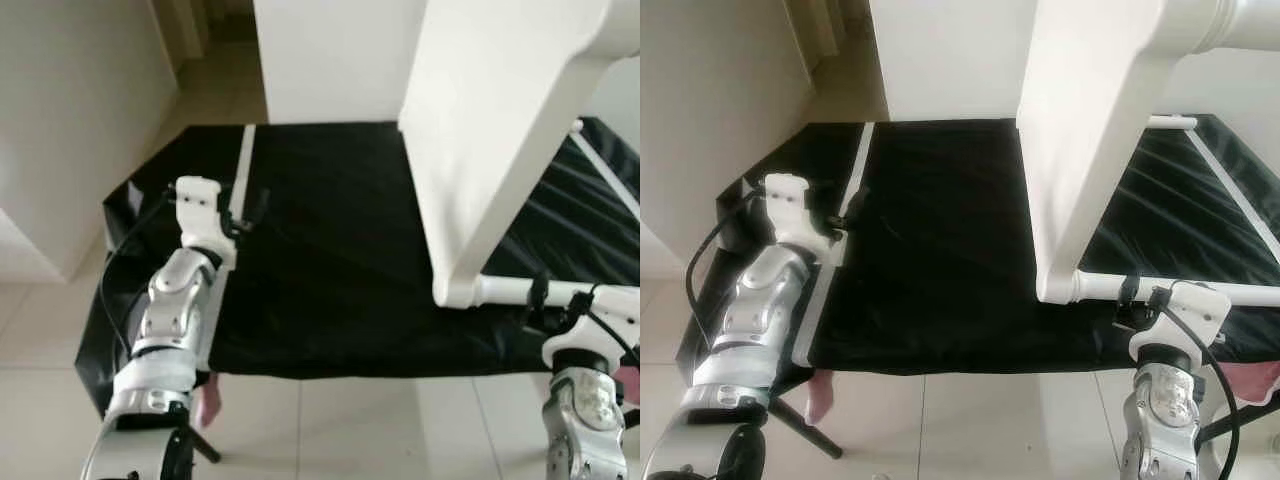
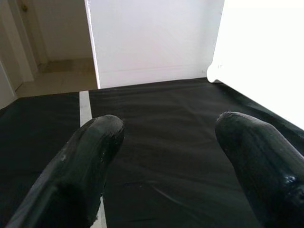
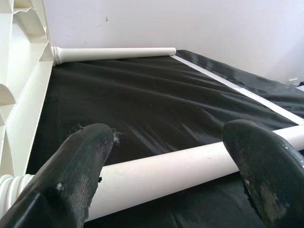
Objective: Building children table
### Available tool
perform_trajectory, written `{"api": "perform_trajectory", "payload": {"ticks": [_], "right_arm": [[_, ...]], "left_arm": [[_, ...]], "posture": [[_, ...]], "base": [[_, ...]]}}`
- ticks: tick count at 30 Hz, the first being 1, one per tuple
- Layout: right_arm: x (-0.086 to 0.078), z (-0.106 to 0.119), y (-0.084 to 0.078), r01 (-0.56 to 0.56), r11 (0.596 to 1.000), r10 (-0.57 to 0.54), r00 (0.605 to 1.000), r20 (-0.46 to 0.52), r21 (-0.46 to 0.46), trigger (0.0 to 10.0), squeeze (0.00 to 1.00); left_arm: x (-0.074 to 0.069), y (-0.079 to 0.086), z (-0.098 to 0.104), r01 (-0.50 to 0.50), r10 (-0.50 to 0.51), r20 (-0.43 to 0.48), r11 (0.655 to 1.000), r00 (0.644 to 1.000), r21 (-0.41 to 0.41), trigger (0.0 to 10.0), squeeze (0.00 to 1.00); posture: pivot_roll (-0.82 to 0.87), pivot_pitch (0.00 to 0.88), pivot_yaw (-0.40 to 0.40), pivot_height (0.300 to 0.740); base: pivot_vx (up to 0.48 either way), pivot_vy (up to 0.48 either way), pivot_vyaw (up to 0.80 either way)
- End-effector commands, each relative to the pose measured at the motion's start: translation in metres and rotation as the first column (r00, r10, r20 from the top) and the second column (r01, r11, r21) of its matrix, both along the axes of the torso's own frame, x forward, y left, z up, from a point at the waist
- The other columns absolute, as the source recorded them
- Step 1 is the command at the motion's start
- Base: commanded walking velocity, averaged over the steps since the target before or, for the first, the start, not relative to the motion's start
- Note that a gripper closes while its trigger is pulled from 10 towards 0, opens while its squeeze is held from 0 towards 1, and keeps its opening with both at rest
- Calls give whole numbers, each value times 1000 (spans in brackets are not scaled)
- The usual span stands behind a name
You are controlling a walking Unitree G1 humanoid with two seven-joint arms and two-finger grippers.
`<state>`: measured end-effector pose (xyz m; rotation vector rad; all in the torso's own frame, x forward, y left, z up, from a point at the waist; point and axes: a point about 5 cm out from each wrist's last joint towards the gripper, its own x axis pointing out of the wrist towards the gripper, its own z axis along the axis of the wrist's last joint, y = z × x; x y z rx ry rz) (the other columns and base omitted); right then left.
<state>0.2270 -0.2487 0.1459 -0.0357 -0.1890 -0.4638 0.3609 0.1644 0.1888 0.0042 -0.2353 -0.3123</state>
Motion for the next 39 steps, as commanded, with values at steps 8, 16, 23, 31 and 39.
{"api": "perform_trajectory", "payload": {"ticks": [8,16,23,31,39], "right_arm": [[1,1,-2,7,1000,-7,1000,8,5,10000,0],[1,1,-2,7,1000,-7,1000,8,5,10000,0],[0,-1,0,2,1000,-2,1000,0,2,10000,0],[17,11,57,-267,961,268,963,-3,-77,10000,0],[15,11,59,-270,961,270,963,2,-67,10000,0]], "left_arm": [[1,0,4,5,-5,9,1000,1000,15,10000,0],[1,0,4,5,-5,9,1000,1000,15,10000,0],[-1,0,1,2,-2,8,1000,1000,9,10000,0],[-44,-35,-12,28,-31,-27,994,999,-103,10000,0],[-44,-35,-12,27,-30,-29,994,999,-104,10000,0]], "posture": [[-36,0,52,740],[-36,0,52,740],[-38,0,0,740],[8,0,0,740],[6,0,0,740]], "base": [[0,0,0],[0,0,0],[0,0,0],[0,0,0],[0,0,0]]}}
